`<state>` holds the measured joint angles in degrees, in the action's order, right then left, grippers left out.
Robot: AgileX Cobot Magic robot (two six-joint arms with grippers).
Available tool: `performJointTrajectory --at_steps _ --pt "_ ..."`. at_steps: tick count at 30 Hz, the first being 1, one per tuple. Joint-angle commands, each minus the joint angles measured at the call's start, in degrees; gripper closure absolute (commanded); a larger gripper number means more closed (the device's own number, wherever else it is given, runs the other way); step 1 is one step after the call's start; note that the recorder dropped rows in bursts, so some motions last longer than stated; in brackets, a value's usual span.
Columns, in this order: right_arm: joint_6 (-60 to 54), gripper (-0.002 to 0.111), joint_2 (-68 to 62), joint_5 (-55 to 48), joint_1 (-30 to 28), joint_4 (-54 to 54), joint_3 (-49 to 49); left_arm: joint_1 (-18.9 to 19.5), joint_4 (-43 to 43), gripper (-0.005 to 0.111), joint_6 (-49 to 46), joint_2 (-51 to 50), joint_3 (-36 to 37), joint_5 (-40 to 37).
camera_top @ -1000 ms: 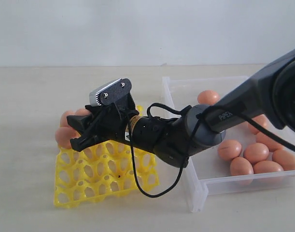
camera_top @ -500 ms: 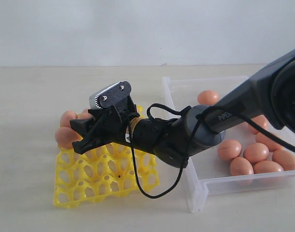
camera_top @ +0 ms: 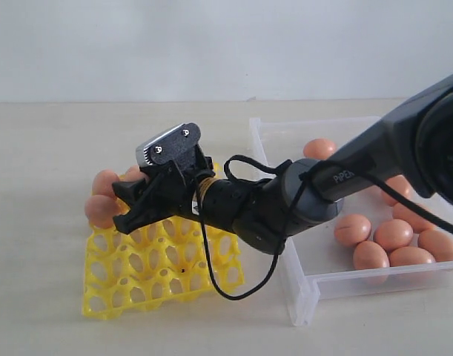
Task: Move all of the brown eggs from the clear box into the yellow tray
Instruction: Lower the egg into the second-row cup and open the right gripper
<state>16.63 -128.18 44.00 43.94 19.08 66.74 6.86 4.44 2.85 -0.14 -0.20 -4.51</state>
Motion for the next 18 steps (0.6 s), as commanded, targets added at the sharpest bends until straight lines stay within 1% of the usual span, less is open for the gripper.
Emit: performJointTrajectory --at_steps 1,18 --pt "-0.61 0.109 -0.97 -1.18 -0.09 -0.28 1.62 -0.1 0.51 0.103 0.51 0.14 0.2 -0.02" --pt "-0.53 0.108 -1.22 -1.09 -0.09 1.78 2.03 -0.1 0.51 0.103 0.51 0.14 0.2 0.19"
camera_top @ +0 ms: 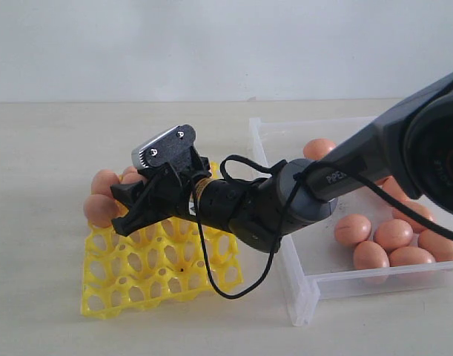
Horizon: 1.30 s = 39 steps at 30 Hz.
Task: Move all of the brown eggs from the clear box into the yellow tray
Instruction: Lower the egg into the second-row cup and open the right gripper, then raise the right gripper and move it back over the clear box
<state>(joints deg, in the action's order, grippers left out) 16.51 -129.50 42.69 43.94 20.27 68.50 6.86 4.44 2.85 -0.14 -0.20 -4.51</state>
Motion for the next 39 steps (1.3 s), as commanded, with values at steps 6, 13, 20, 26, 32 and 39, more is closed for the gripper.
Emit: performJointTrajectory --at_steps 6,13,20,26,32,39 --pt "-0.42 0.086 0.1 0.22 -0.09 1.17 0.27 -0.1 0.51 0.103 0.51 0.14 0.2 0.19" --pt "-0.42 0.054 0.1 0.22 -0.09 1.07 0.27 -0.1 0.51 0.103 0.51 0.14 0.2 0.09" --pt "-0.42 0.054 3.56 -4.79 -0.09 1.07 0.16 -0.1 0.51 0.103 0.51 0.14 0.2 0.09" --pt "2.31 0.077 17.1 -18.17 -0.09 1.07 0.16 -0.1 0.51 0.103 0.51 0.14 0.2 0.09" --pt "-3.89 0.108 32.31 -59.5 -4.84 1.07 0.27 -0.1 0.51 0.103 0.51 0.14 0.2 0.09" --pt "-18.61 0.108 32.8 -90.61 -24.08 -9.69 0.27 -0.1 0.51 0.103 0.51 0.14 0.2 0.09"
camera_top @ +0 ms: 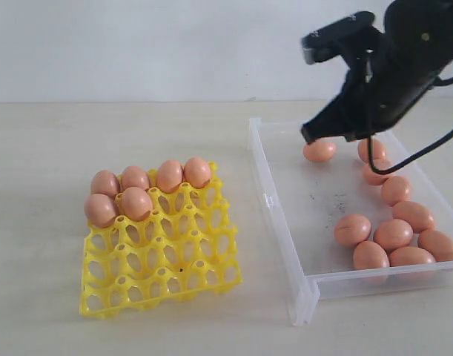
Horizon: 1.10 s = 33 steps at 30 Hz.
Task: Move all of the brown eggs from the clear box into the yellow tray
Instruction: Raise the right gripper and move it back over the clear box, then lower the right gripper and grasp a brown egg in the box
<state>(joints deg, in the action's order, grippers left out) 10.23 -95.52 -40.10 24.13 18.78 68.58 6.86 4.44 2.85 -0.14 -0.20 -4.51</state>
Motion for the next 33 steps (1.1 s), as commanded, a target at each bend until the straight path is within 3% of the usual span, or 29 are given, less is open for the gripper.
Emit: performJointTrajectory --at_steps 1,3,8,10,16,18,26,33 --pt "-23.96 0.108 -2.22 -10.22 -5.31 -15.1 0.07 -0.1 0.51 0.103 0.51 0.14 0.2 0.09" --pt "-33.07 0.108 -3.72 -12.18 -5.32 -20.57 0.07 -0.1 0.51 0.103 0.51 0.14 0.2 0.2" --pt "-27.5 0.107 -5.19 -9.56 -5.32 -22.41 0.07 -0.1 0.51 0.103 0.51 0.14 0.2 0.2" --pt "-25.33 0.101 -6.04 -9.81 -5.32 -22.41 0.07 -0.1 0.51 0.103 0.51 0.14 0.2 0.2" --pt "-13.81 0.054 -8.7 -12.77 -5.32 -22.56 0.07 -0.1 0.51 0.103 0.51 0.14 0.2 0.2" --pt "-9.91 0.046 -9.66 -13.95 -5.32 -22.56 0.07 -0.1 0.51 0.103 0.51 0.14 0.2 0.09" --pt "-1.93 0.047 -13.09 -16.78 -5.32 -22.7 0.07 -0.1 0.51 0.103 0.51 0.14 0.2 0.09" --pt "-1.61 0.047 -14.45 -13.33 -5.32 -23.6 0.07 -0.1 0.51 0.103 0.51 0.14 0.2 0.21"
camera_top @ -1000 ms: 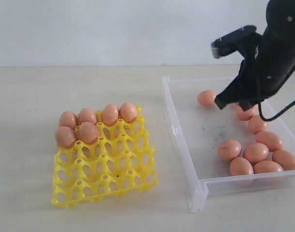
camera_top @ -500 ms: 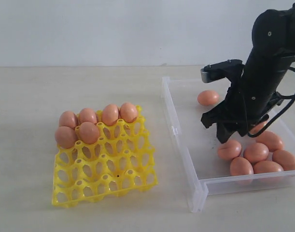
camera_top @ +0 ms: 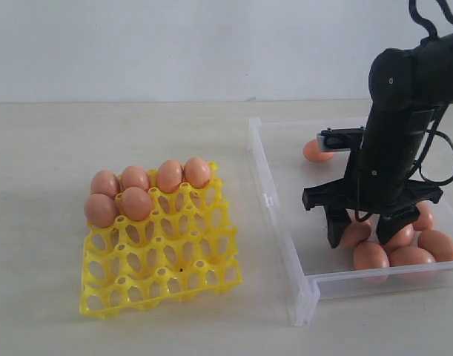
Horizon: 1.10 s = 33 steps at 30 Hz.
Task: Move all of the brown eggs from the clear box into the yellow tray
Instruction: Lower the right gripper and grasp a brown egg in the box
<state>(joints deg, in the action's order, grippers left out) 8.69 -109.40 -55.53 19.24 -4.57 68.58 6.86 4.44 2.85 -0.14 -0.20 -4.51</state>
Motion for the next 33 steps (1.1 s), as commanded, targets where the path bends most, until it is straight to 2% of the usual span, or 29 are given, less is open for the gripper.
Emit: performJointTrajectory --at_steps 1,6,18,33 --pt "-0.81 0.047 -0.8 2.78 -0.43 -0.25 0.07 -0.1 0.51 0.103 0.51 0.14 0.2 0.21" --pt "-5.25 0.047 -2.43 6.45 -0.43 -1.19 0.07 -0.1 0.51 0.103 0.51 0.14 0.2 0.21" --pt "-7.72 0.047 -2.68 8.92 -0.43 -0.97 0.07 -0.1 0.51 0.103 0.51 0.14 0.2 0.1" --pt "1.48 0.047 -4.95 7.51 -0.43 -0.85 0.07 -0.1 0.51 0.103 0.51 0.14 0.2 0.1"
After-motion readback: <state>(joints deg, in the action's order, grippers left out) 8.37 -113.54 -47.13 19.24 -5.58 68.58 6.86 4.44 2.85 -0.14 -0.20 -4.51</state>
